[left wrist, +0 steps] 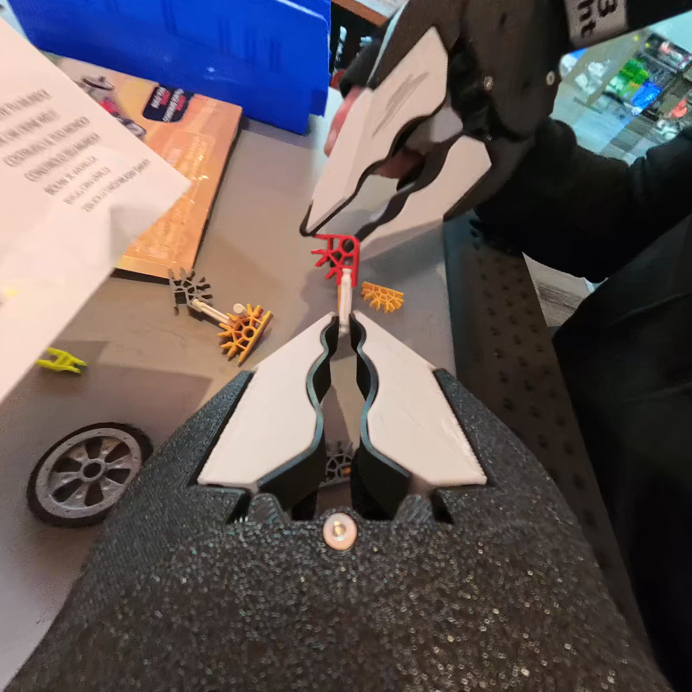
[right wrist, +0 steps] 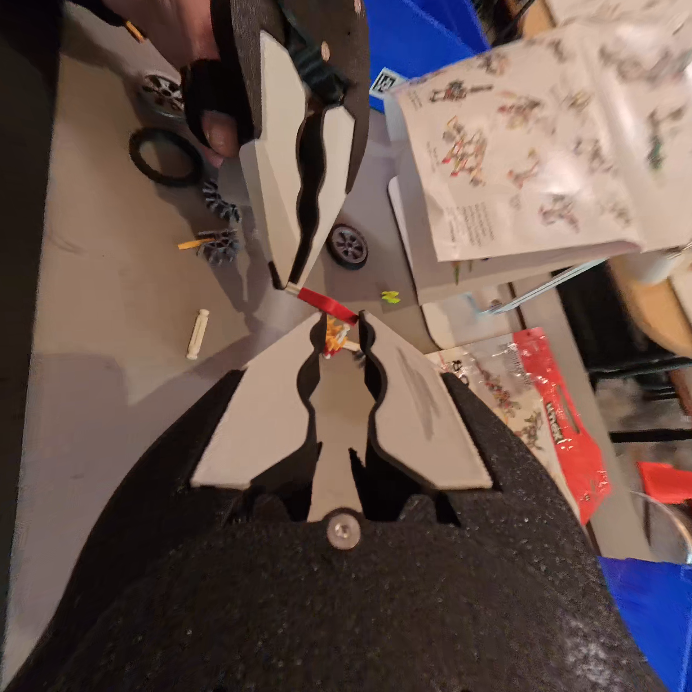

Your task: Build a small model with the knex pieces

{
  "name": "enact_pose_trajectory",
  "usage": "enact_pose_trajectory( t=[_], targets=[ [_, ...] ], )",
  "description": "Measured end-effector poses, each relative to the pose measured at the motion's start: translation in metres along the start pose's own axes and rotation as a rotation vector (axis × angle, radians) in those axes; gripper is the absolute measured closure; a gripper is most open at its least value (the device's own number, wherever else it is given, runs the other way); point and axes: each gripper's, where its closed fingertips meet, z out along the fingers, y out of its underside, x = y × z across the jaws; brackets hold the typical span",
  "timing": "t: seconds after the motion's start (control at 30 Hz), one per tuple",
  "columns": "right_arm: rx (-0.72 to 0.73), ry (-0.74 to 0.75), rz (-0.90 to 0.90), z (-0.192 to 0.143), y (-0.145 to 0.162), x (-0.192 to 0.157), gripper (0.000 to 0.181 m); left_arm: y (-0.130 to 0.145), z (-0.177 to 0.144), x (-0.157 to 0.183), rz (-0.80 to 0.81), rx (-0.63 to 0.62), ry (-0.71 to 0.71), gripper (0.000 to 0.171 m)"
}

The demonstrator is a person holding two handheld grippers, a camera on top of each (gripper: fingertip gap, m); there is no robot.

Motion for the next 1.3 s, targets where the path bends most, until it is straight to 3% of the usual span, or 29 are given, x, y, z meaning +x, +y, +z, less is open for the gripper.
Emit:
enact_pose_trajectory(
  t=[0.17,0.4,0.43,0.63,0.8,1.0,1.17,1.3],
  targets=[
    [-0.005,-0.047,0.047,-0.003,0.004,-0.008,0.169,0.007,0.006,0.004,0.013,-0.038,0.011,0.167],
    [0.001,-0.078,0.163,0.008,0.002,-0.015,0.171,0.021,0.017,-0.006,0.119,-0.134,-0.102,0.167],
    [-0.01,-0.074,0.171,0.011,0.002,-0.014,0.181,0.021,0.018,-0.003,0.122,-0.127,-0.085,0.171],
    [-0.062,-0.118,0.22,0.021,0.014,-0.018,0.181,0.018,0.014,-0.011,0.076,-0.11,-0.112,0.171],
    [-0.079,-0.139,0.35,0.01,0.027,-0.009,0.181,0.018,0.007,-0.019,0.156,-0.14,-0.178,0.171],
    [-0.205,-0.186,0.379,0.009,0.058,-0.019,0.156,0.037,0.016,-0.033,0.242,-0.294,-0.302,0.144],
    [-0.274,-0.24,0.337,0.025,0.068,-0.027,0.158,0.042,0.028,-0.034,0.262,-0.347,-0.339,0.144],
    [-0.262,-0.287,0.337,0.033,0.066,-0.03,0.175,0.042,0.03,-0.035,0.273,-0.353,-0.361,0.147]
  ],
)
